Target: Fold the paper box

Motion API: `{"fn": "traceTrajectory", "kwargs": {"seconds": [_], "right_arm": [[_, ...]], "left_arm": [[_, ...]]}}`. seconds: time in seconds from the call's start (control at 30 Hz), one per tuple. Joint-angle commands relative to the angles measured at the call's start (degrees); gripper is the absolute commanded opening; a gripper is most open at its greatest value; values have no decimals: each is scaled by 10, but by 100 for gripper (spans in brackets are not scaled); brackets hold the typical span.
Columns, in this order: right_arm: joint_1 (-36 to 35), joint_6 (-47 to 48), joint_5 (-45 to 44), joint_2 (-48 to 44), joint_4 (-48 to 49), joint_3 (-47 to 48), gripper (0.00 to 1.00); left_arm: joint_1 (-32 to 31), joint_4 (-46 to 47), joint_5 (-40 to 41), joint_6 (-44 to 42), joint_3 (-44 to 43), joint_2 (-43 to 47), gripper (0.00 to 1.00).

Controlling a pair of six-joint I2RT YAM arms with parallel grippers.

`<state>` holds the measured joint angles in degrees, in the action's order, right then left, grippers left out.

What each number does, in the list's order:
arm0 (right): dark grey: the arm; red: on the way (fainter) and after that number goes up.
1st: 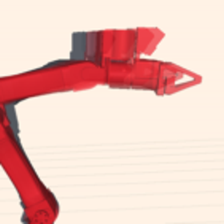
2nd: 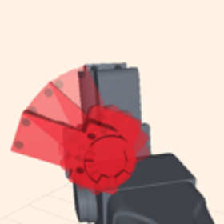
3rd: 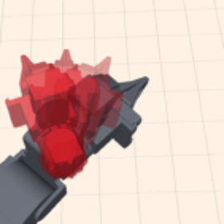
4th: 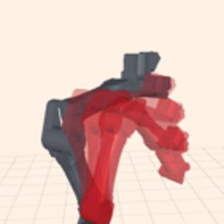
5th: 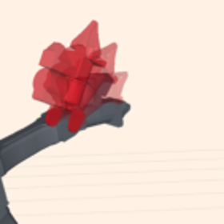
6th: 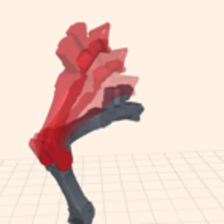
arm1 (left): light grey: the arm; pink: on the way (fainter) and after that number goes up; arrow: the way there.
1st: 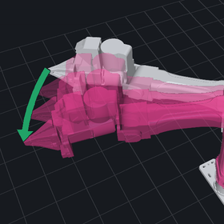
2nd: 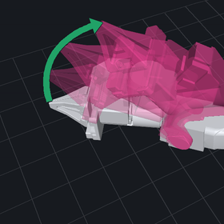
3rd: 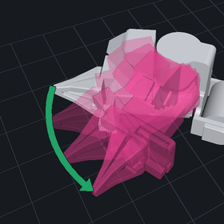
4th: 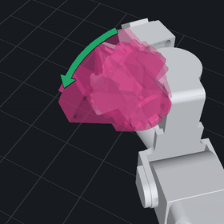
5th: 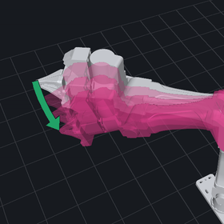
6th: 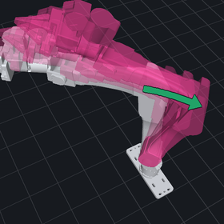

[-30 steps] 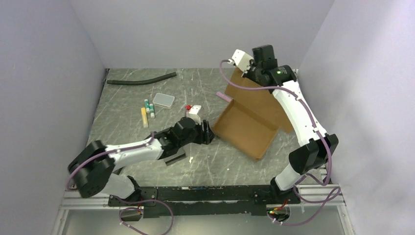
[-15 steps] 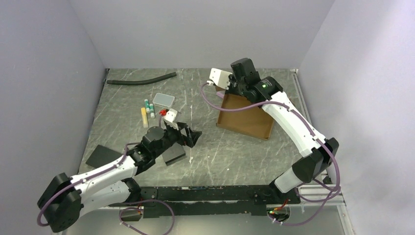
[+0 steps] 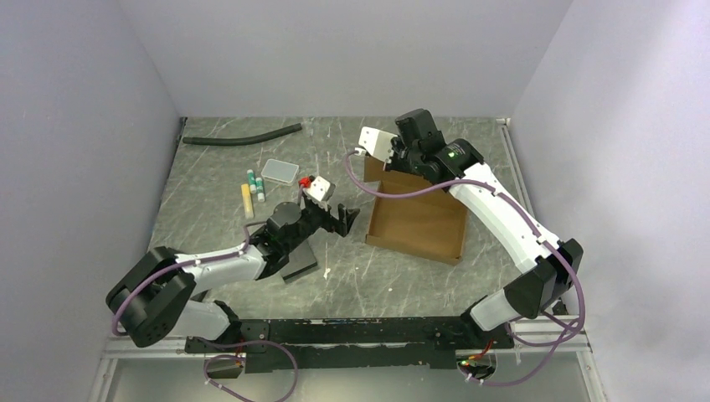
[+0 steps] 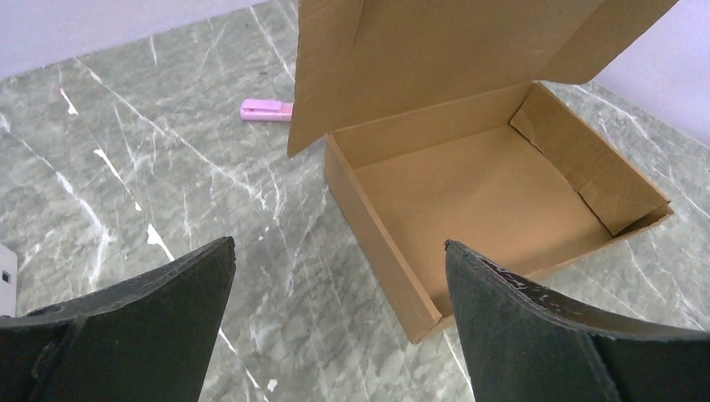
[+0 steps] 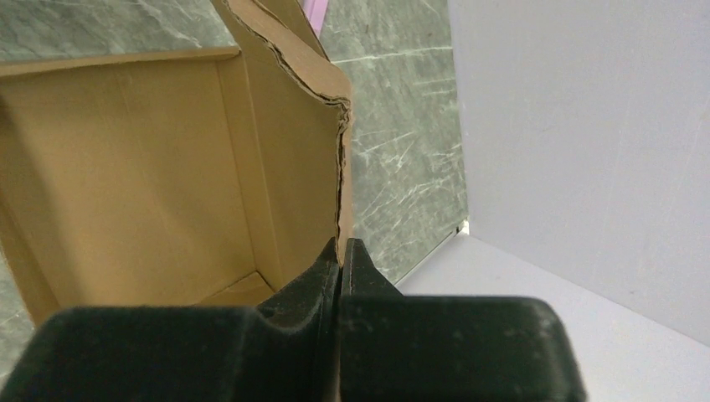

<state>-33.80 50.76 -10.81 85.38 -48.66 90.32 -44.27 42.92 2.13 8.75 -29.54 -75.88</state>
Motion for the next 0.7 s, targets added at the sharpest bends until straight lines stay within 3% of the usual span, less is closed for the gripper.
{"fn": "traceTrajectory", "kwargs": {"seconds": [0.0, 0.23, 0.37, 0.67], "right_arm": [[-1, -16, 8, -17, 33, 7, 0], [10, -27, -2, -12, 57, -7, 6], [51, -32, -5, -24, 68, -25, 0], [147, -17, 8, -70, 114, -80, 0]], "left_arm": [[11, 54, -16, -16, -34, -16, 99], [45, 50, -58, -30, -85, -88, 99], [73, 44, -84, 16, -80, -88, 99], [129, -89, -142, 119, -136, -105, 100]]}}
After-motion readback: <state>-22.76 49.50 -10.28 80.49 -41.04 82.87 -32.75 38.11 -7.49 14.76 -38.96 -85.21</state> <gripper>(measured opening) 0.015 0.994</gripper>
